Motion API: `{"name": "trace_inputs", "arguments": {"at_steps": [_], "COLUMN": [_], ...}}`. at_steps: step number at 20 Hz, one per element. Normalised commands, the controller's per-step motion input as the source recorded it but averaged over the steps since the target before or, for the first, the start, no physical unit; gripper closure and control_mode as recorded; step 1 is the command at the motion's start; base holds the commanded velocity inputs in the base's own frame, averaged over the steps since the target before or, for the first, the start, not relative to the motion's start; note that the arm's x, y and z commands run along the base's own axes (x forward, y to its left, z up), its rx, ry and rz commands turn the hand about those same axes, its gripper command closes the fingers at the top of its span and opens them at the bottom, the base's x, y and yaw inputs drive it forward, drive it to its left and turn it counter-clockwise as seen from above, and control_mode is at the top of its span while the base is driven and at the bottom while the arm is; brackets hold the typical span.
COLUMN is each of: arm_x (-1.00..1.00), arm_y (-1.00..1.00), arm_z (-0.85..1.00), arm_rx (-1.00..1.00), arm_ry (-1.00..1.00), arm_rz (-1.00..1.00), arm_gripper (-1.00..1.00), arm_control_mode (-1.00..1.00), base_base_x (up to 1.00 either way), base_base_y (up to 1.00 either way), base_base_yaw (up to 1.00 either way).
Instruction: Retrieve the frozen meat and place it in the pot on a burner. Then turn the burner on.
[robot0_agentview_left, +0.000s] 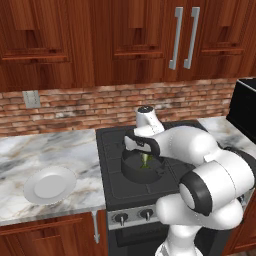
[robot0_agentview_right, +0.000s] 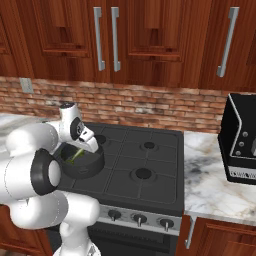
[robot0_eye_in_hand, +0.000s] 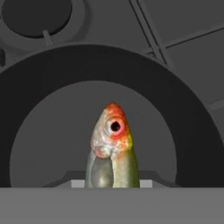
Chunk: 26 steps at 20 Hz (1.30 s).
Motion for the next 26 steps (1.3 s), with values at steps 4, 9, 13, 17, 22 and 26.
{"name": "trace_inputs", "arguments": {"at_steps": [4, 9, 13, 17, 22, 26], "arm_x": [0.15, 0.25, 0.16, 0.11, 0.03, 0.01], "arm_y": [0.0, 0.0, 0.0, 0.0, 0.0, 0.0], "arm_z": [-0.06, -0.01, 0.0, -0.01, -0.1, -0.19], "arm_rx": [0.0, 0.0, 0.0, 0.0, 0.0, 0.0], "arm_ry": [-0.07, 0.0, 0.0, 0.0, 0.0, 0.0], "arm_rz": [0.0, 0.0, 0.0, 0.0, 0.0, 0.0], "arm_gripper": [1.0, 1.0, 1.0, 1.0, 1.0, 1.0], "arm_control_mode": [-1.0, -1.0, -1.0, -1.0, -1.0, -1.0], "base_base_x": [0.0, 0.0, 0.0, 0.0, 0.0, 0.0], "base_base_y": [0.0, 0.0, 0.0, 0.0, 0.0, 0.0], "base_base_yaw": [0.0, 0.0, 0.0, 0.0, 0.0, 0.0]}}
